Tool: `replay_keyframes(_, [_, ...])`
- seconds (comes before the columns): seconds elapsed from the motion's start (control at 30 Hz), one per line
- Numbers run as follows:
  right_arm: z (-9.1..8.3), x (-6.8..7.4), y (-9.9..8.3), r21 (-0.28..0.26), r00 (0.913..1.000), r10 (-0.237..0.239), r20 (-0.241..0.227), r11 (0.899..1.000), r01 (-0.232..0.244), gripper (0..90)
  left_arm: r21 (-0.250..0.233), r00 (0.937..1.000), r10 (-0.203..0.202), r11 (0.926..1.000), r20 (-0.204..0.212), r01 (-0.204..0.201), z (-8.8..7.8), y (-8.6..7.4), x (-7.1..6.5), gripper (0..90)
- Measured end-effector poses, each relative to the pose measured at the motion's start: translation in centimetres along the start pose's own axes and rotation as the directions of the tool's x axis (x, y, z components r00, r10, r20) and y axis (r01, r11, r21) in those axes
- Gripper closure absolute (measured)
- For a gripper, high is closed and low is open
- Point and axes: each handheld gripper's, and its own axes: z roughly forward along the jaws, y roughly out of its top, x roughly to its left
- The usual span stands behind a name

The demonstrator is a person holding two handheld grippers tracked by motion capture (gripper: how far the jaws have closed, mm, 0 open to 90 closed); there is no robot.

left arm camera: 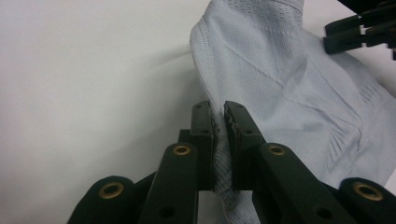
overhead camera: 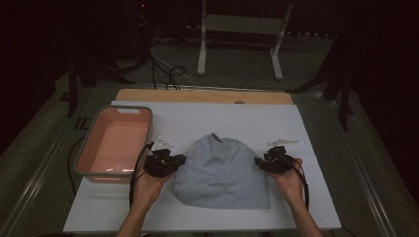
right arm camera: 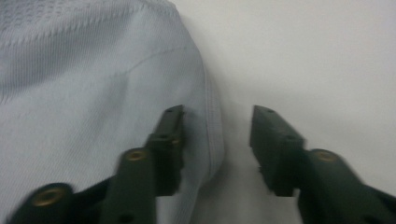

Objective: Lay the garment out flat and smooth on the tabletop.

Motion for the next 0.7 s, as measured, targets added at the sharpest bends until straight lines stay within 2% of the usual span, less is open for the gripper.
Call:
replay_keyframes(0.03, [0.4,0.0,0.2,0.017,0.9997,-0.005,-0.025,1.000,0.005,74.5,0.003,1.0000,-0.001,1.0000,0.005,0.001,0.0,-0.1,0.0,83.5])
replay_keyframes(0.1, [0.5,0.4,0.3,0.041,0.9990,-0.042,-0.013,0.998,0.043,85.2,0.001,1.0000,-0.003,1.0000,0.007,0.003,0.0,-0.1,-0.1,83.5])
replay_keyframes(0.17, [0.4,0.6,0.3,0.047,0.9986,-0.052,-0.012,0.998,0.052,85.2,0.001,1.0000,-0.003,1.0000,0.007,0.003,0.0,-0.1,-0.1,83.5])
replay_keyframes(0.2, [-0.1,0.9,0.2,0.036,0.9972,-0.075,0.003,0.997,0.075,87.1,0.004,0.9999,-0.007,1.0000,0.010,0.007,-0.1,-0.3,0.0,83.5])
replay_keyframes(0.23, [-0.1,0.9,0.2,0.036,0.9972,-0.075,0.003,0.997,0.075,87.1,0.004,0.9999,-0.007,1.0000,0.010,0.007,-0.1,-0.3,0.0,83.6])
replay_keyframes(0.37, [-2.1,0.7,-0.2,-0.012,0.9988,-0.048,0.012,0.999,0.048,87.5,0.006,0.9995,-0.025,0.9997,0.018,0.025,-0.2,-0.8,0.0,83.6])
replay_keyframes(0.47, [-3.1,0.8,-0.7,-0.030,0.9987,-0.048,0.017,0.998,0.049,87.6,0.012,0.9994,-0.027,0.9996,0.021,0.027,-0.2,-1.0,0.0,83.6])
replay_keyframes(0.6, [-3.6,0.9,-1.1,-0.037,0.9986,-0.051,0.014,0.998,0.051,87.6,0.020,0.9993,-0.026,0.9995,0.026,0.025,-0.2,-1.4,-0.1,83.6])
replay_keyframes(0.63, [-3.9,1.1,-1.8,-0.026,0.9982,-0.059,0.012,0.998,0.059,87.6,0.036,0.9994,-0.019,0.9992,0.027,0.018,-0.1,-1.9,-0.4,83.6])
replay_keyframes(0.7, [-4.0,1.2,-2.0,-0.021,0.9980,-0.063,0.009,0.998,0.063,87.6,0.045,0.9995,-0.019,0.9988,0.027,0.018,0.0,-2.1,-0.5,83.6])
